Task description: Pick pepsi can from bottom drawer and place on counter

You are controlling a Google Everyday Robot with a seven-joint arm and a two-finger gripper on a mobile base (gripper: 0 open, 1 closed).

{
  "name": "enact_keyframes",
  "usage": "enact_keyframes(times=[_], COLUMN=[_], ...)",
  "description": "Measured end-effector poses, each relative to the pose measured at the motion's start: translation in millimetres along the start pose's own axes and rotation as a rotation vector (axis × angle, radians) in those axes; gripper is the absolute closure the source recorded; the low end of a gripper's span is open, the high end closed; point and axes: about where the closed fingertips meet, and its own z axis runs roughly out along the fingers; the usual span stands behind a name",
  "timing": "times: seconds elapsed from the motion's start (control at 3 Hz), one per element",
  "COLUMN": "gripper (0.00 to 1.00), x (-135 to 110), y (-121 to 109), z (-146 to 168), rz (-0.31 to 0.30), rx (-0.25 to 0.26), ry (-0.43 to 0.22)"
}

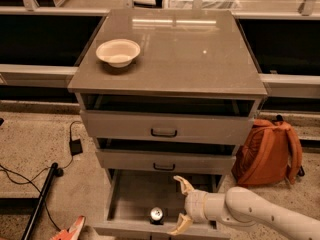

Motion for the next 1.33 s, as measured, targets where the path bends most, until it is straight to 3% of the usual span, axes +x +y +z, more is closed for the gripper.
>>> enact_keyframes(times=[0.33,0.67,1.0,1.33], gripper=[0.0,0.0,0.0,0.08], x=[12.8,56.6,92.4,124.4], y=[-6.7,-22.2,-27.9,-25.5], z=[18.6,64.7,98.6,134.2], rz=[0.005,0.042,0.079,0.105], rx=[0.012,0.046,0.043,-0.018], ry=[-0.008,-0.022,-0.011,-0.005])
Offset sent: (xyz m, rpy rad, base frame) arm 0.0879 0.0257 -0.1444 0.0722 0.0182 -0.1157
